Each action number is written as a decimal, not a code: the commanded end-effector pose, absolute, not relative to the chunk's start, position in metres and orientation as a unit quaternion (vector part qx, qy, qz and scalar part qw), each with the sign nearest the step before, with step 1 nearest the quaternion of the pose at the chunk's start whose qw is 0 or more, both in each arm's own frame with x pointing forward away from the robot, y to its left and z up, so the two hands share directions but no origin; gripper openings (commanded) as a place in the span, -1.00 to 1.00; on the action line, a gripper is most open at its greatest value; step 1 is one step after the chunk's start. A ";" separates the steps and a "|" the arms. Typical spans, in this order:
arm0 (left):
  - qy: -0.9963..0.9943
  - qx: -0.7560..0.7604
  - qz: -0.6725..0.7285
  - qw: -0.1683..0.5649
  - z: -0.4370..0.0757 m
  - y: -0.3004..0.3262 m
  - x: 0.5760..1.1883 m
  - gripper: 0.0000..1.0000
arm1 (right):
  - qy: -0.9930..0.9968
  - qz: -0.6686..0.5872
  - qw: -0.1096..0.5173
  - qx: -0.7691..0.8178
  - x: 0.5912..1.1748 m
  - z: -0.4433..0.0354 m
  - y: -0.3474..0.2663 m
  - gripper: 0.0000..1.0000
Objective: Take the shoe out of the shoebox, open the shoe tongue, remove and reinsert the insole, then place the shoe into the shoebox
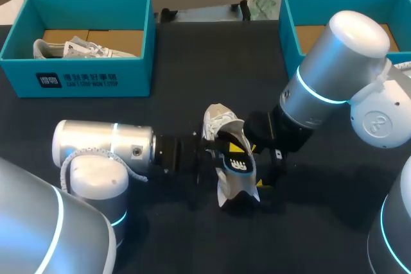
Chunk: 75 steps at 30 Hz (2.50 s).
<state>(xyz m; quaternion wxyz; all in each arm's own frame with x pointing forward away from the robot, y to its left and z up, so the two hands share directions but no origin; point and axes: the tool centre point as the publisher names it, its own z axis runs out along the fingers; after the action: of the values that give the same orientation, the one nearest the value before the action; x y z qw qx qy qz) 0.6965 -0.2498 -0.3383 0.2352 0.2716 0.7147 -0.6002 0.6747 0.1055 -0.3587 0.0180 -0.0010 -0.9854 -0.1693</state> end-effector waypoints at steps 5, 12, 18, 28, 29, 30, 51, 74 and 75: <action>0.703 0.275 -0.615 0.226 -0.316 -0.242 0.678 -0.28 | -0.985 -0.170 0.017 -0.001 0.674 -0.360 0.106 1.00; 0.699 0.284 -0.620 0.215 -0.313 -0.247 0.670 -0.73 | -0.985 -0.170 0.017 -0.001 0.674 -0.360 0.106 1.00; 0.699 0.298 -0.612 0.221 -0.318 -0.250 0.668 -1.00 | -0.985 -0.170 0.017 -0.001 0.674 -0.360 0.106 1.00; 0.694 0.339 -0.581 0.257 -0.339 -0.253 0.684 -1.00 | -0.985 -0.170 0.017 -0.001 0.674 -0.360 0.106 1.00; 0.694 0.341 -0.578 0.260 -0.340 -0.254 0.686 -1.00 | -0.985 -0.170 0.017 -0.001 0.674 -0.360 0.106 1.00; 0.696 0.347 -0.573 0.260 -0.342 -0.254 0.688 -1.00 | -0.985 -0.170 0.017 -0.001 0.674 -0.360 0.106 1.00; 0.702 0.347 -0.563 0.265 -0.342 -0.247 0.696 -0.69 | -0.985 -0.170 0.017 -0.001 0.674 -0.360 0.106 1.00; 0.683 0.379 -0.559 0.277 -0.333 -0.258 0.674 -1.00 | -0.985 -0.170 0.017 -0.001 0.674 -0.360 0.106 1.00; 0.681 0.385 -0.556 0.281 -0.337 -0.258 0.676 -1.00 | -0.985 -0.170 0.017 -0.001 0.674 -0.360 0.106 1.00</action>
<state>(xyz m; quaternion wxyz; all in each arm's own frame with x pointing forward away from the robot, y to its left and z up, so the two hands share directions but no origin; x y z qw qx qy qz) 0.6730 -0.2510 -0.3259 0.2764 0.3823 0.6833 -0.5572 0.6748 0.1054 -0.3588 0.0180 -0.0011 -0.9854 -0.1692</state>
